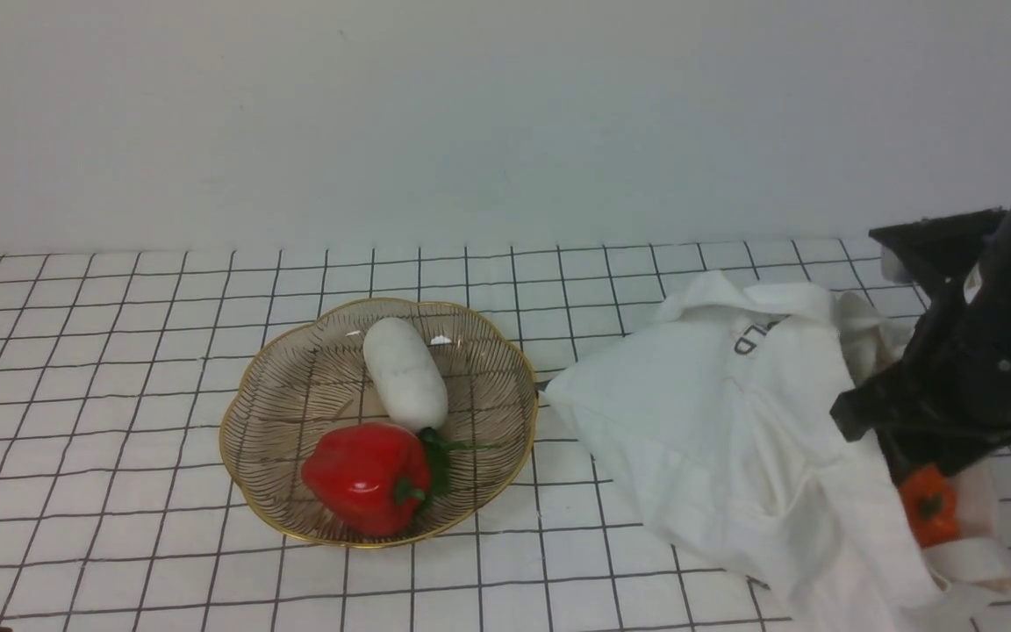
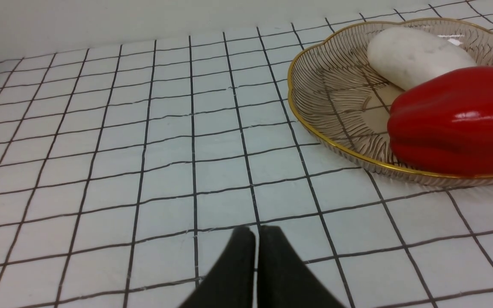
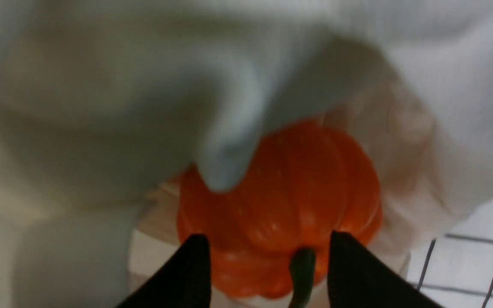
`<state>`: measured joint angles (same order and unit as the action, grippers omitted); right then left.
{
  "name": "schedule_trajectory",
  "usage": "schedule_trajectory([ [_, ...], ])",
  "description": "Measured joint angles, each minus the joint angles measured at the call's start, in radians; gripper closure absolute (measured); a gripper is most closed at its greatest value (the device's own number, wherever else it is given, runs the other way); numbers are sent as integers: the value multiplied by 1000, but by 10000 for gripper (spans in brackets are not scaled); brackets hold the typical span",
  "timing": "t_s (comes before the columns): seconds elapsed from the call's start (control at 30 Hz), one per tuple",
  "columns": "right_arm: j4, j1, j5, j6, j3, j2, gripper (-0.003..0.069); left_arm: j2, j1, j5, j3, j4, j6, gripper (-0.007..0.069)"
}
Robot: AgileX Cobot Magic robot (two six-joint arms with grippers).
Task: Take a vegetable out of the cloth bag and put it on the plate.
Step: Use the right arm to grab a pumpkin from the bag
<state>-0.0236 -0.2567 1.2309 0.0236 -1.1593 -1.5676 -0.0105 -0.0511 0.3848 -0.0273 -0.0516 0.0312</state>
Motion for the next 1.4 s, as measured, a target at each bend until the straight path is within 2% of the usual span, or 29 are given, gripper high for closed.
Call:
schedule_trajectory([
  [0.2,16,0,-2,4,11,0,209,0,0,0,0,0,0,632],
  [0.6,62,0,-6,18,69,6,207,0,0,0,0,0,0,632],
  [0.73,86,0,-7,18,72,7,293,0,0,0,0,0,0,632],
  [0.83,92,0,-7,18,72,7,452,0,0,0,0,0,0,632],
  [0.9,93,0,-7,13,72,7,594,0,0,0,0,0,0,632],
  [0.93,92,0,-7,8,72,7,615,0,0,0,0,0,0,632],
  [1.03,90,0,-7,-11,71,7,640,0,0,0,0,0,0,632],
  [1.4,90,0,2,-11,-30,120,642,0,0,0,0,0,0,632],
])
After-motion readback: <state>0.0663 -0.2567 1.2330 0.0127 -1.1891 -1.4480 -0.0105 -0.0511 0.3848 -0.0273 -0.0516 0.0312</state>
